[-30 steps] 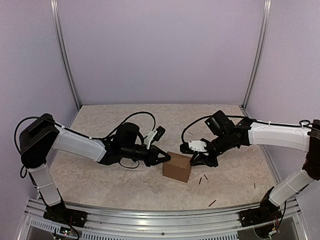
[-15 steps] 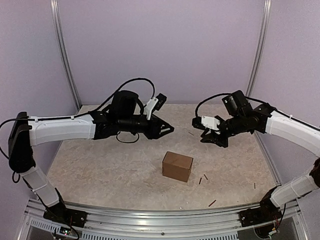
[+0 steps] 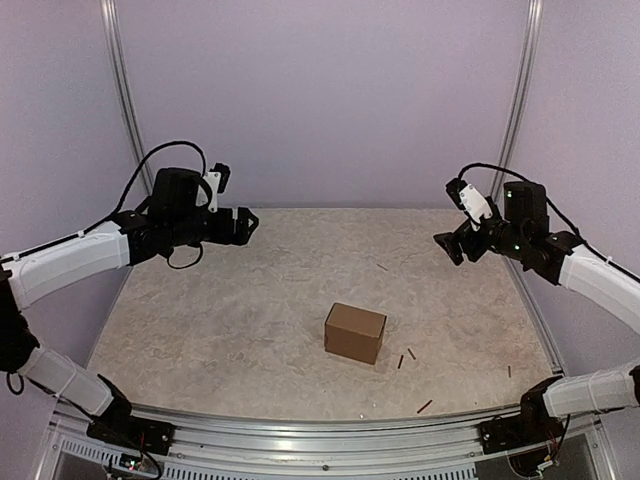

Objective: Fold the paper box

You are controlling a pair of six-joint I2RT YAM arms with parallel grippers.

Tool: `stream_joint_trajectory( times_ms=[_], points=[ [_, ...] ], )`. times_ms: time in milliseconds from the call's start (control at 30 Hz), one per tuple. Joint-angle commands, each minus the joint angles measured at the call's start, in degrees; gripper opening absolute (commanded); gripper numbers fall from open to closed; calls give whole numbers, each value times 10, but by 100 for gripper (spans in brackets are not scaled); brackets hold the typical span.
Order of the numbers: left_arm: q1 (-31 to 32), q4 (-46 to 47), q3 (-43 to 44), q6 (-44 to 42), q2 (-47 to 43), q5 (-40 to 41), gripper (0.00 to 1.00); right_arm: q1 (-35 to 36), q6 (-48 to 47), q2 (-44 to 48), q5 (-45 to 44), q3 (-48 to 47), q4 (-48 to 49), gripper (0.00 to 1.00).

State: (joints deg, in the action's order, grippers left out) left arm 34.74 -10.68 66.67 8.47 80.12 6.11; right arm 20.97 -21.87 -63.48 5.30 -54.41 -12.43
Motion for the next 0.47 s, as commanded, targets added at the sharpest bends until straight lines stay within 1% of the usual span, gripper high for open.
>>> stream_joint_trajectory(
  times_ms=[0, 33, 100, 133, 200, 267, 333, 433],
  points=[
    [-61, 24, -110, 98, -10, -67, 99, -35, 107, -9, -32, 75, 134, 100],
    [-51, 30, -113, 86, -16, -38, 99, -36, 111, -8, -45, 72, 140, 100],
    [-35, 43, -112, 61, -32, 45, 99, -36, 123, -18, -64, 56, 132, 100],
    [-36, 56, -117, 55, -42, 60, 99, -36, 126, -22, -63, 52, 129, 100],
    [-46, 81, -141, 53, -55, 65, 99, -36, 119, -22, -65, 56, 129, 100],
    [-52, 85, -147, 46, -54, 58, 99, -35, 108, -9, -85, 77, 146, 99],
    [-50, 71, -134, 31, -42, 55, 99, -38, 99, 9, -82, 93, 159, 100],
    [-50, 46, -110, 25, -15, 67, 99, -42, 92, 26, -66, 105, 154, 100]
  ],
)
